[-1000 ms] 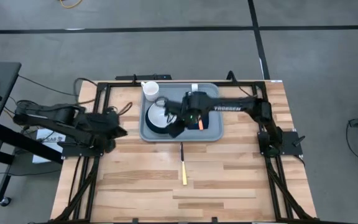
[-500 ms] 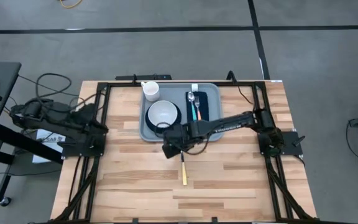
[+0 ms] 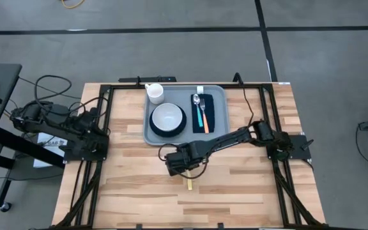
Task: Set up tray
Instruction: Put the yellow knife on the dark blue napkin to the right of the orange fork
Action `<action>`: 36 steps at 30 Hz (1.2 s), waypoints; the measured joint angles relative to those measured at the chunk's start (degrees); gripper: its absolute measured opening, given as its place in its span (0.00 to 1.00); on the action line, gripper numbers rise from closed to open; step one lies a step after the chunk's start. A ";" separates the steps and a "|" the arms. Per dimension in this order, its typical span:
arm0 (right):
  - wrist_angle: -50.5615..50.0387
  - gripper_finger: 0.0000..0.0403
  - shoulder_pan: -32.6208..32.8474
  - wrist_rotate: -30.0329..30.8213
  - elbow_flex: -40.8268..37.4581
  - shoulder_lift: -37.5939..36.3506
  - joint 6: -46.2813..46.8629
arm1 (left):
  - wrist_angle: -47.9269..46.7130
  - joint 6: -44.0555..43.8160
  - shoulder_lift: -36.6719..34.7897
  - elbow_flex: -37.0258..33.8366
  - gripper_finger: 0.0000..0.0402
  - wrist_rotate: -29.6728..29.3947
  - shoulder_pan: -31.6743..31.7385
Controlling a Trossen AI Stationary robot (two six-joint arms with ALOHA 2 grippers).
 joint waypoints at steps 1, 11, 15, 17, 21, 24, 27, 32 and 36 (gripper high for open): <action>0.04 0.33 0.02 0.17 0.00 0.08 0.00 | -0.04 0.24 0.00 0.00 0.07 0.25 0.00; -0.13 0.33 0.11 1.22 -0.07 0.22 0.09 | -0.30 1.05 0.00 0.00 0.07 0.86 0.00; -0.38 0.33 0.13 1.20 -0.07 0.22 0.09 | -0.28 1.02 0.00 -0.01 0.07 2.44 0.00; -0.98 0.33 0.13 1.22 -0.07 0.22 0.09 | -0.26 0.82 0.00 -0.02 0.07 2.46 0.00; -0.94 0.33 0.11 1.25 0.10 1.49 0.21 | -0.26 0.59 0.00 -0.02 0.07 2.47 0.00; -1.74 0.33 0.25 0.60 -0.11 3.53 0.40 | -0.26 0.54 0.00 -0.02 0.07 2.45 0.00; 1.78 0.33 0.26 -3.09 0.35 5.41 0.17 | -0.26 0.39 0.02 -0.02 0.07 2.45 0.00; 4.86 0.33 0.52 -7.30 0.72 7.92 0.35 | -0.24 0.36 0.08 -0.02 0.07 2.42 0.00; 3.87 0.32 0.68 -6.15 0.72 7.98 1.12 | -0.22 0.35 0.29 -0.04 0.07 2.40 0.00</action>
